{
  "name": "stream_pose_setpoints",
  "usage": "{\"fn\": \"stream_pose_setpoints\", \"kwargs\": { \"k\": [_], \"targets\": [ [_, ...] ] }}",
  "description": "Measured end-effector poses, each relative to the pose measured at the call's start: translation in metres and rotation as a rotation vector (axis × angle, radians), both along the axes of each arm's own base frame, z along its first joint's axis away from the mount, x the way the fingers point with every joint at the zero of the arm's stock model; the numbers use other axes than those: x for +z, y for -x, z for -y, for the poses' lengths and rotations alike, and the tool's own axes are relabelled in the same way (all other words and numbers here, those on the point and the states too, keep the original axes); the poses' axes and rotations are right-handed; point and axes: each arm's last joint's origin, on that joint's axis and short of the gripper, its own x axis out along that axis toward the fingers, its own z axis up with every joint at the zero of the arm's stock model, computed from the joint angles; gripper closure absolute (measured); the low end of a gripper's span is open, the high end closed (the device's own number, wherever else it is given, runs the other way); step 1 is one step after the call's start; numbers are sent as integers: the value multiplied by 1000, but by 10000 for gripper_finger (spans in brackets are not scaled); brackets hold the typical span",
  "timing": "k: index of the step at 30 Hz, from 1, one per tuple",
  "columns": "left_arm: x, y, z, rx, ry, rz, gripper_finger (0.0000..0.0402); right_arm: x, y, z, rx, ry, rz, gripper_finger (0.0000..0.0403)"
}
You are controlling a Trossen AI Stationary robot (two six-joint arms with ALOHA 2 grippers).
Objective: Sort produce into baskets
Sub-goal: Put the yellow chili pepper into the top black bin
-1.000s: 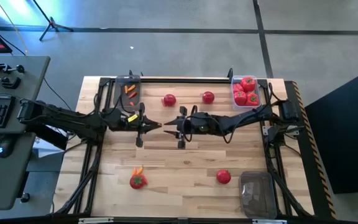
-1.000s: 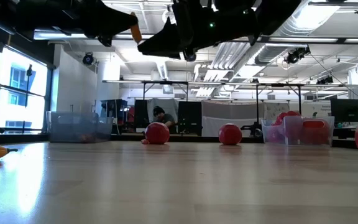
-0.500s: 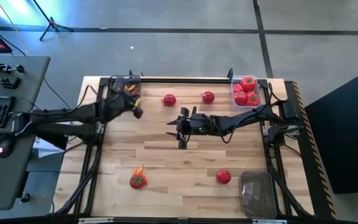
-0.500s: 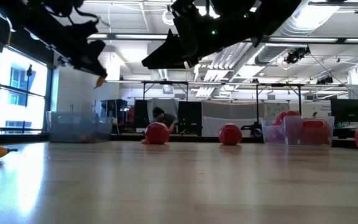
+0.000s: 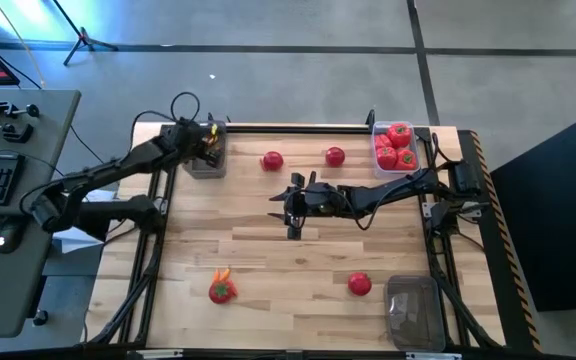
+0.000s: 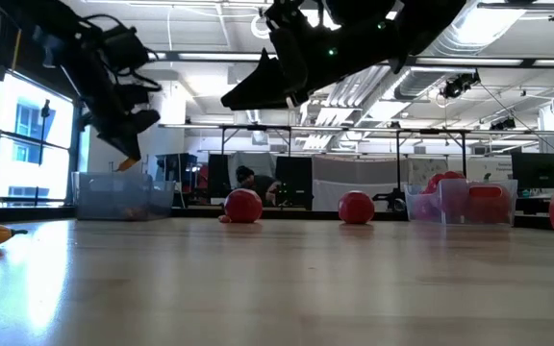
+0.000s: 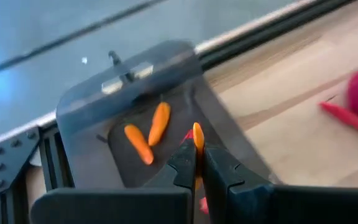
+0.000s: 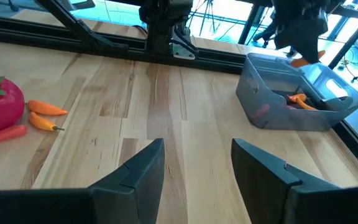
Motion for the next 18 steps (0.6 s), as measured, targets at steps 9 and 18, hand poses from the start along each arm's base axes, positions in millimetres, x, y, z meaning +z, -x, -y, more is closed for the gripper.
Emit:
{"fn": "stream_pose_setpoints", "kwargs": {
  "k": [9, 18],
  "targets": [
    [-28, 3, -31, 30, 112, -90, 401, -1, 0, 0, 2, 0, -12, 226],
    [-46, -5, -42, -10, 130, -148, 364, -5, 2, 0, -17, -47, -46, 226]
  ]
}}
